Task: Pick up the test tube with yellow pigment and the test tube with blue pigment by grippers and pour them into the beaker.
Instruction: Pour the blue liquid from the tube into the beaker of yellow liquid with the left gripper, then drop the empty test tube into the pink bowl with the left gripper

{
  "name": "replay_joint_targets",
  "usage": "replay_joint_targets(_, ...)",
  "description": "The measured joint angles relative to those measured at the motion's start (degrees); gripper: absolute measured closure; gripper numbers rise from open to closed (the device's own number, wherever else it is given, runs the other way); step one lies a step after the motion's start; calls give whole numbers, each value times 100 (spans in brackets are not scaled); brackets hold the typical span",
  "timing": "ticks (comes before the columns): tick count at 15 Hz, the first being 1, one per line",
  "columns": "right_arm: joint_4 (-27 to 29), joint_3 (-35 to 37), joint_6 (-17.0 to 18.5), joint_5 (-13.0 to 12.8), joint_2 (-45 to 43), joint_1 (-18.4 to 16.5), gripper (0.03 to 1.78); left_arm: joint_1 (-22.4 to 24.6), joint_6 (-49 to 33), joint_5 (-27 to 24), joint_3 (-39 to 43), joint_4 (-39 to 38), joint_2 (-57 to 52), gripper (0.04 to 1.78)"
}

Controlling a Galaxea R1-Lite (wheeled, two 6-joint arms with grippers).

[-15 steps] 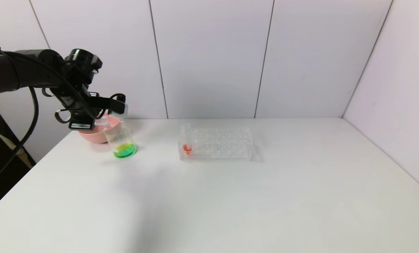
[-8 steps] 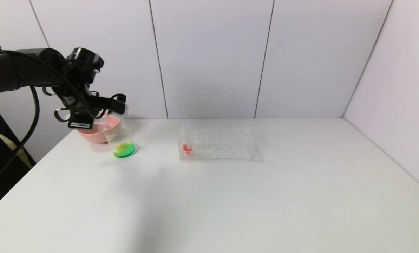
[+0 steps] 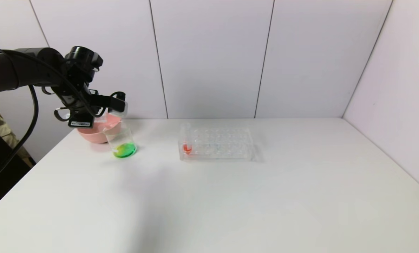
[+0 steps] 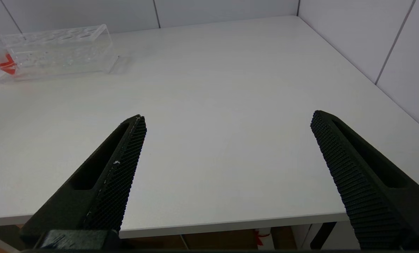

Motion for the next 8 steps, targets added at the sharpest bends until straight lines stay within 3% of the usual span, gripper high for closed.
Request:
replay_joint_targets(4, 2, 0, 2, 0, 0, 0, 10, 63, -1243, -496, 24, 61, -127, 138)
replay_joint_targets(6, 2, 0, 2, 0, 0, 0, 10, 140, -2360, -1284, 61, 80, -232, 138)
replay_joint_targets(8, 0, 0, 2, 2, 0, 0, 10, 299, -3465, -2402, 80, 20, -344, 138)
